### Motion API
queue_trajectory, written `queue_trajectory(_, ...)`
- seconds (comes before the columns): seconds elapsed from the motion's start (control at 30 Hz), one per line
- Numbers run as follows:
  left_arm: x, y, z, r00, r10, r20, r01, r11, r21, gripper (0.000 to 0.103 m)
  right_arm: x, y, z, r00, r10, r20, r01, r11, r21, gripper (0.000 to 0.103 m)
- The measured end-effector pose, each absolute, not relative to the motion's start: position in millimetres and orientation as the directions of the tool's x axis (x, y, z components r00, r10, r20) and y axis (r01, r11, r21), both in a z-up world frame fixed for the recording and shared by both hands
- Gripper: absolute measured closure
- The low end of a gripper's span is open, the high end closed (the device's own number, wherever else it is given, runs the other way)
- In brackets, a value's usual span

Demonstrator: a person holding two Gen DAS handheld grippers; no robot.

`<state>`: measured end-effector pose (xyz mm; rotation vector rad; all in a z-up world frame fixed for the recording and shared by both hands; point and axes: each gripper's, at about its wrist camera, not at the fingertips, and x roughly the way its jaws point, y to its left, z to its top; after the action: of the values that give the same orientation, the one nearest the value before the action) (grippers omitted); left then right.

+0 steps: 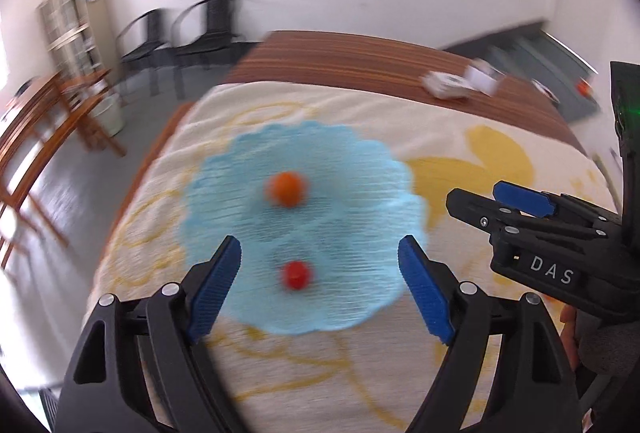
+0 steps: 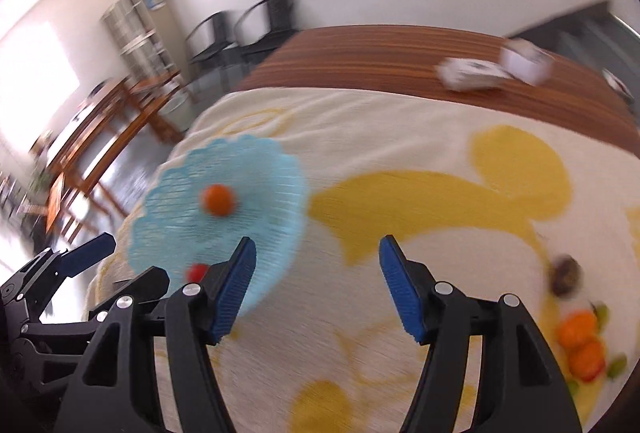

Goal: Organize fruits
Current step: 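Move both open tools back to the fruit cluster, then grasp the large orange with the left tool while the right tool grasps a green tomato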

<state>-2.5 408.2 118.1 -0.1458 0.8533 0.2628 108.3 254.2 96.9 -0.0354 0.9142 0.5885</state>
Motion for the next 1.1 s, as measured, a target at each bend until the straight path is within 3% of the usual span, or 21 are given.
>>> queue_trajectory(0.47,46,258,91,0.565,-0.1,-0.819,0.133,0.991,-0.029,0.021,78,54,61,0.555,0.208,-0.806,-0.05,0.975,0.217,0.039)
queue_trajectory(0.87,56,173,57,0.458,-0.21,-0.864,0.364,0.931,-0.033,0.021,44,-34,33,0.515,0.147,-0.844,0.157,0.952,0.262,0.039)
queue_trajectory(1.1,68,158,38,0.393,-0.25,-0.885,0.413,0.908,-0.074,0.036,42,-47,33,0.517,0.134,-0.846,0.181,0.948,0.261,0.039)
